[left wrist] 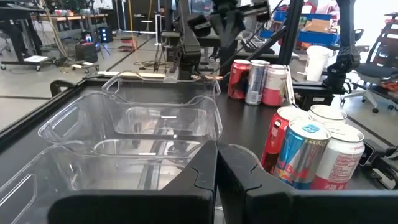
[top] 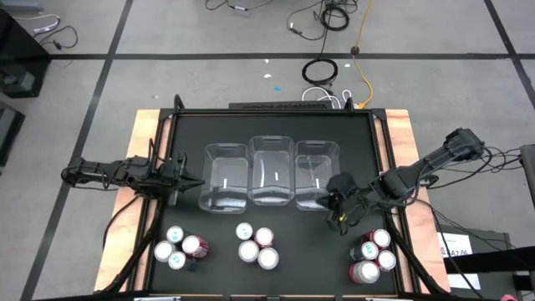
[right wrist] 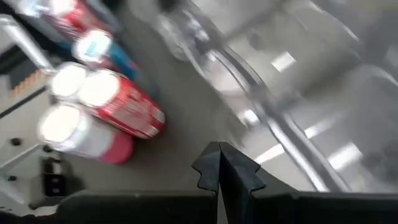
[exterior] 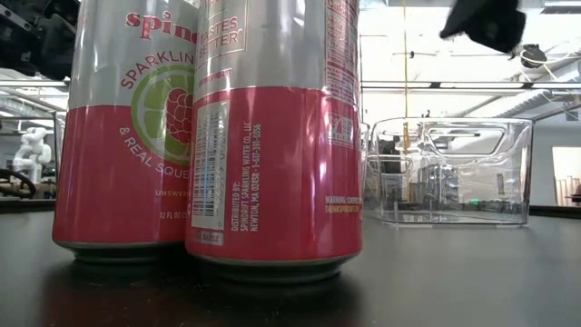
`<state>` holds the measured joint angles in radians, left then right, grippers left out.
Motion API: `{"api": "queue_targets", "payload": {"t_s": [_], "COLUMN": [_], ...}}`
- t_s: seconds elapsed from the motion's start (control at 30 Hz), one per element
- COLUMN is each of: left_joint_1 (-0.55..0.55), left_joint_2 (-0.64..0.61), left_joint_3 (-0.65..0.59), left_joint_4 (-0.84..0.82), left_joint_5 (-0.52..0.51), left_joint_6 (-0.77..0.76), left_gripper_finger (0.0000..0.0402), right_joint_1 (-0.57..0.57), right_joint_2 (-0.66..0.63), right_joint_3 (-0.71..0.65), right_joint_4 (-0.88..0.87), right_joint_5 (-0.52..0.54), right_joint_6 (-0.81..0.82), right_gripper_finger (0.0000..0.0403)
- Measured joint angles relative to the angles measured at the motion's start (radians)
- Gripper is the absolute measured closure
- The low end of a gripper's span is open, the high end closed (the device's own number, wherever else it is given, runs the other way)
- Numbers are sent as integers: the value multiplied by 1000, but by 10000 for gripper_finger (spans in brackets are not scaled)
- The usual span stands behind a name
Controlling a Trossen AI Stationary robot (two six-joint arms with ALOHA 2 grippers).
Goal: Sort soda cans
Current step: Put the bottom center red soda can into the right transparent bin
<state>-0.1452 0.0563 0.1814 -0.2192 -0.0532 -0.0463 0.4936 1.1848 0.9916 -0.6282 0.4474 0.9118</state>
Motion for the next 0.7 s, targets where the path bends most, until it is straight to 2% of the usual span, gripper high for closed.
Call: {"api": "queue_targets", "payload": {"t_s": [0.07, 0.17, 0.53, 0.7], "left_joint_1": [0, 0, 0, 0], "left_joint_2": [0, 0, 0, 0], "left_joint_3": [0, 0, 1, 1], "left_joint_4": [0, 0, 0, 0], "left_joint_5": [0, 0, -2, -3], "left_joint_6": [0, 0, 0, 0], "left_gripper_finger": [391, 391, 391, 391], "right_joint_1": [-16, -41, -130, -182], "right_joint_2": [17, 66, 360, 470], "right_joint_3": [1, 56, 510, 682], "right_joint_4": [92, 106, -146, -236], "right_joint_5": [-5, -9, -55, -148], "right_joint_6": [-81, -162, -503, -529], "right_gripper_finger": [403, 403, 402, 380]}}
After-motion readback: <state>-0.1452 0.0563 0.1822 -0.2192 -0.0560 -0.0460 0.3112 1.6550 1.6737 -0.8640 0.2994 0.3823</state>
